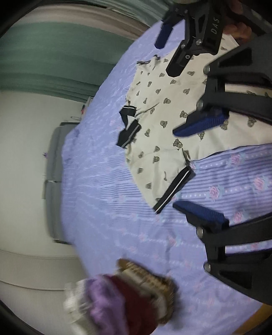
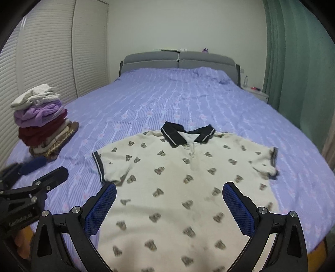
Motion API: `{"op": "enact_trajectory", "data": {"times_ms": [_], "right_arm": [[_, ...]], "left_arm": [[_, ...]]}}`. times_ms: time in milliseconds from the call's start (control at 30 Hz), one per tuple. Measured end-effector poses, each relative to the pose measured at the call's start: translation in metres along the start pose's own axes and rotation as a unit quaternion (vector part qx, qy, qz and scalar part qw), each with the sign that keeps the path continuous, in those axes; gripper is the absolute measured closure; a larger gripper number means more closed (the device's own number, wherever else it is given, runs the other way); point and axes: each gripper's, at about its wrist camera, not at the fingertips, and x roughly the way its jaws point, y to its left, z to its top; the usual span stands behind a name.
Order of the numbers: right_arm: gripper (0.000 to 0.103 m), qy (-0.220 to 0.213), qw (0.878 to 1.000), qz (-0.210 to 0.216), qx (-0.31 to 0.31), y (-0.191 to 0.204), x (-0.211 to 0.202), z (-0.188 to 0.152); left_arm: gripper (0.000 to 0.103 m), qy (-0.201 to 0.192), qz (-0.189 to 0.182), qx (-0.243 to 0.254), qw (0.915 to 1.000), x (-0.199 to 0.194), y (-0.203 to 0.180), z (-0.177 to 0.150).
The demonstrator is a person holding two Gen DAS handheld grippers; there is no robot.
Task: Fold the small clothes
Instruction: 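Grasp the black-trimmed sleeve with the left gripper while the right tool approaches the shirt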
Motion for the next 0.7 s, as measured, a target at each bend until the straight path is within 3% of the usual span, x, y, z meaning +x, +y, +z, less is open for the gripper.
{"op": "enact_trajectory", "data": {"times_ms": [67, 167, 400, 700], "right_arm": [[0.0, 0.008, 1.0, 0.004, 0.0, 0.002, 0.018, 0.004], [0.0, 0.02, 1.0, 0.007, -0.002, 0.006, 0.042, 0.009], [0.0, 0.052, 0.999, 0.013, 0.002, 0.017, 0.086, 0.012], [0.0, 0.079, 0.997, 0.013, -0.007, 0.031, 0.123, 0.012]], "left_arm": [[0.057, 0.02, -0.01, -0.021, 0.9995, 0.02, 0.013, 0.004], [0.062, 0.033, -0.016, -0.036, 0.9987, 0.04, 0.024, 0.007], [0.065, 0.063, -0.029, -0.072, 0.995, 0.093, 0.057, 0.011], [0.066, 0.081, -0.017, -0.087, 0.9927, 0.141, 0.098, 0.022]]}}
